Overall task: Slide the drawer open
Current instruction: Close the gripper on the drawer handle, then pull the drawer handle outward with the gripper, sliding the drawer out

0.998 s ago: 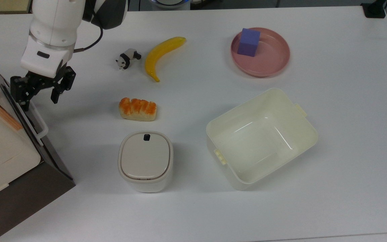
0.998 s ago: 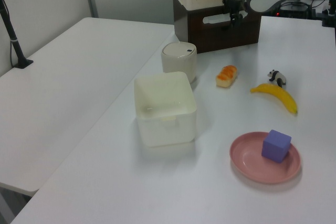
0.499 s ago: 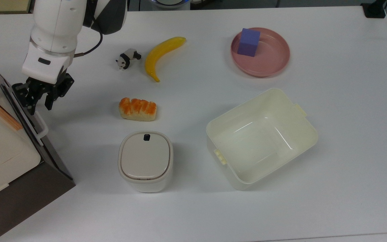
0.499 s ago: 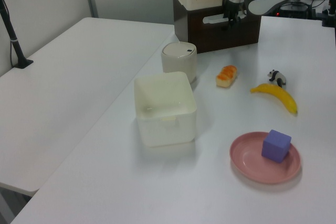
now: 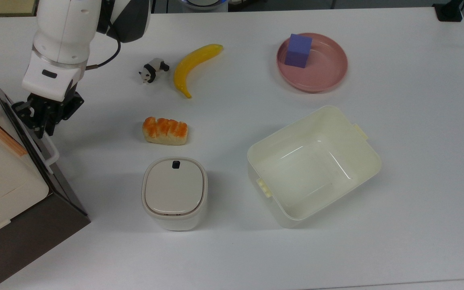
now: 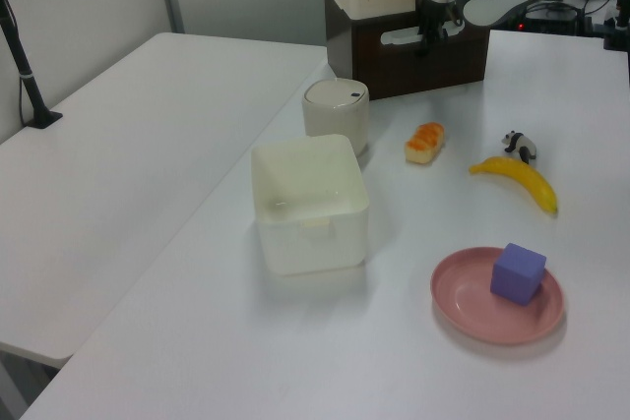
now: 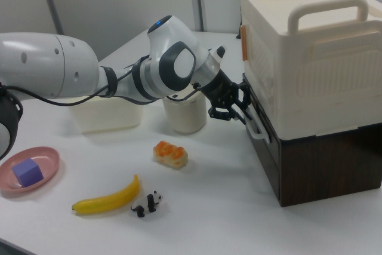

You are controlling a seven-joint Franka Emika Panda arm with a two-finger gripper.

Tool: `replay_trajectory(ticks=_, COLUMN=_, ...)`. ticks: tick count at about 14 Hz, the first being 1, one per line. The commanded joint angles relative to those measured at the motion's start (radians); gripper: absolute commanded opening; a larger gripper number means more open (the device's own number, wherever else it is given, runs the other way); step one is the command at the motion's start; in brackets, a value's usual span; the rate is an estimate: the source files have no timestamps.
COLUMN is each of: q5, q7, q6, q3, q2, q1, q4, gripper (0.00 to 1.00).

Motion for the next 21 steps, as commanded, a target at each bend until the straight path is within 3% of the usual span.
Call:
replay_trajectory(ticks=1, q5=-0.014, q7=0.000, q6=0.024, q3=0.000, q2=0.009, q1=0.000, q4=0.015, gripper=0.00)
replay_trajectory(ticks=6, q5=-0.018, q7=0.043, q6=0.024, q3=0.000, q2=-0.001, q1=0.008, q4=0.006, gripper=0.00)
replay_trajectory(ticks=21, q5=-0.031, q7=0.183, q6=0.010, q3=0.005, q2=-0.193, q1=0.084, q4=-0.215, gripper=0.00)
